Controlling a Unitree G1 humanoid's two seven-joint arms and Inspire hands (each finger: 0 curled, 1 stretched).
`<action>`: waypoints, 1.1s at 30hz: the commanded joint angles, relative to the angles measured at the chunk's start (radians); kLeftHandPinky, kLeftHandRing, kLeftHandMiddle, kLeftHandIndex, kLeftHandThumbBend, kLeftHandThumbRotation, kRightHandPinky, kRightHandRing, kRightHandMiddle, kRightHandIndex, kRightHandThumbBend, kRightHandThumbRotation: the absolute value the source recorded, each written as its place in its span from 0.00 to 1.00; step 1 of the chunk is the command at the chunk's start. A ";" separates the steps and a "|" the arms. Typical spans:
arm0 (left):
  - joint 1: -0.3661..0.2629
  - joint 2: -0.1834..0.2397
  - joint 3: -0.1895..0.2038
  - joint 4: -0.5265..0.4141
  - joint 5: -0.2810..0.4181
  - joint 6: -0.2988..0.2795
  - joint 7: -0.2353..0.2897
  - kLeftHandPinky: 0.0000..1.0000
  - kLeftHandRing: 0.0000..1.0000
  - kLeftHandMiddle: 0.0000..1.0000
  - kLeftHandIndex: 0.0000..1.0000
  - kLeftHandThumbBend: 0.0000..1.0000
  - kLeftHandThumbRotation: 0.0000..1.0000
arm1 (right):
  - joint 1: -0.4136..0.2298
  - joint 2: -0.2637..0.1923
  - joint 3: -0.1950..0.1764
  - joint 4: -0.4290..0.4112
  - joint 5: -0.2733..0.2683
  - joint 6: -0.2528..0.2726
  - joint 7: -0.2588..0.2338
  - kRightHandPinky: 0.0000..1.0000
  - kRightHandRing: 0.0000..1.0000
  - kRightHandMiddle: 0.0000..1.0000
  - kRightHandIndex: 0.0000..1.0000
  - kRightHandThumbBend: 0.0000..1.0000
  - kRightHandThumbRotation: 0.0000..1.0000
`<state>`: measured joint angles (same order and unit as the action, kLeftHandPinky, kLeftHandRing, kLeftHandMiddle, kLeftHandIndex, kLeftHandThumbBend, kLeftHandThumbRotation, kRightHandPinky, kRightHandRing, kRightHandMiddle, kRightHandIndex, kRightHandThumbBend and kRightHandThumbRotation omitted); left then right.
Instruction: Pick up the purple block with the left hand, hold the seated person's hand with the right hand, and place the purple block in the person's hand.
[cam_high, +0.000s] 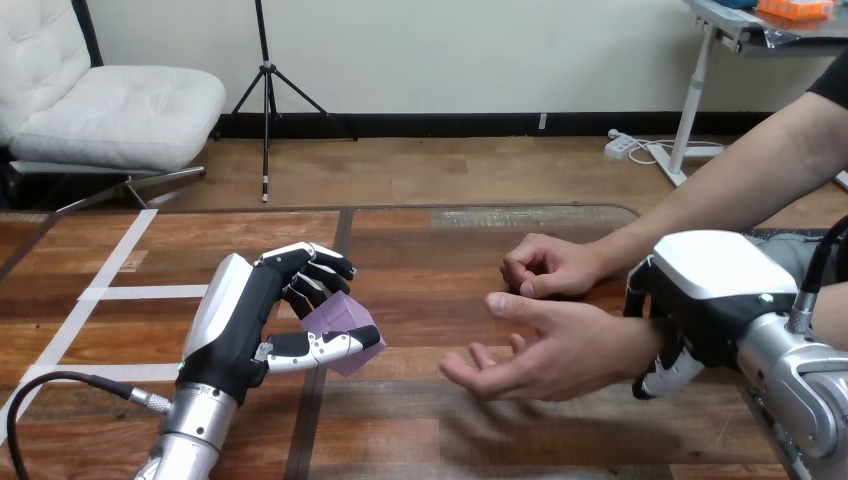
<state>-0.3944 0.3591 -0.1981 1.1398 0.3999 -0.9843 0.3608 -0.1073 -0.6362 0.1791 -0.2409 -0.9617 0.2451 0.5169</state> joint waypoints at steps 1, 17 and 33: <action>-0.032 -0.002 0.025 -0.047 -0.017 -0.023 0.003 0.39 0.46 0.53 0.57 0.65 0.15 | -0.053 -0.029 -0.032 -0.040 -0.006 0.004 0.008 0.28 0.37 0.46 0.52 0.78 0.00; -0.029 -0.004 0.031 -0.048 -0.012 -0.037 0.000 0.40 0.46 0.53 0.57 0.65 0.14 | -0.059 -0.025 -0.032 -0.077 -0.015 -0.018 0.005 0.25 0.34 0.43 0.50 0.79 0.00; -0.027 -0.010 0.036 -0.052 -0.020 -0.039 -0.018 0.39 0.46 0.54 0.57 0.64 0.15 | -0.084 -0.014 -0.028 -0.098 -0.018 -0.054 0.024 0.24 0.33 0.42 0.50 0.81 0.00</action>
<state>-0.3920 0.3532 -0.1849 1.1372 0.3997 -0.9992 0.3418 -0.1077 -0.6369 0.1696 -0.2837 -0.9717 0.1960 0.5399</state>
